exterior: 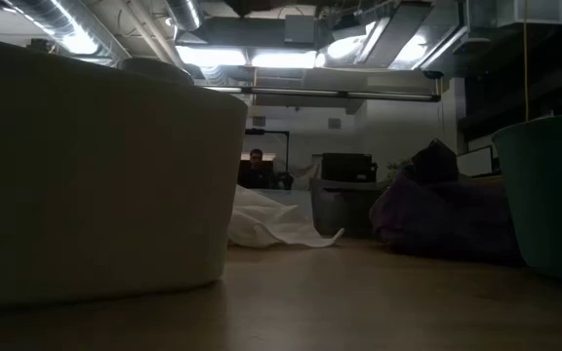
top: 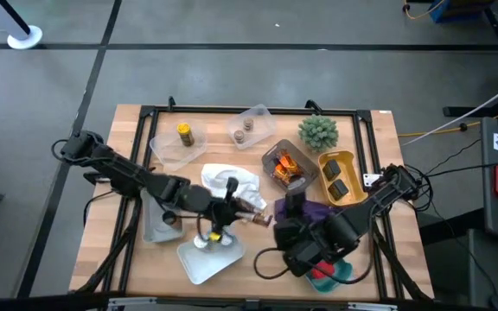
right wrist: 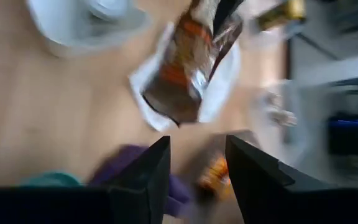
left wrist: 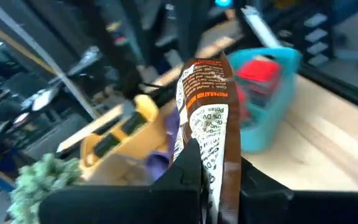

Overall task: Sort spices by type
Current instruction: Put the orange spice pack into the black bin

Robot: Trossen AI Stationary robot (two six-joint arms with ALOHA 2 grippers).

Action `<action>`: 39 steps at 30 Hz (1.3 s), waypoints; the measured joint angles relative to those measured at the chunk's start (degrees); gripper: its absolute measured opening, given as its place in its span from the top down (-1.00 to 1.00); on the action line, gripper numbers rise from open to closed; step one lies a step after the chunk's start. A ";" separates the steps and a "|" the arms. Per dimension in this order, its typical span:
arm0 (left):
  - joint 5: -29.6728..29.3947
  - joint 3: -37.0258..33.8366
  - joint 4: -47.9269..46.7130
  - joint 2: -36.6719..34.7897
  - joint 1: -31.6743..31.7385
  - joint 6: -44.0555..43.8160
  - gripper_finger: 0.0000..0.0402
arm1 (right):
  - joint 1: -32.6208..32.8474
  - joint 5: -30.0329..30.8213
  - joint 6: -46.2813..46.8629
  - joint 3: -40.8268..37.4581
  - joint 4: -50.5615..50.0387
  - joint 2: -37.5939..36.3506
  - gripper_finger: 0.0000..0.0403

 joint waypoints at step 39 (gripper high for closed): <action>6.31 11.77 19.55 29.62 30.08 -14.22 0.93 | 0.57 14.68 3.68 -47.39 6.04 -51.29 0.23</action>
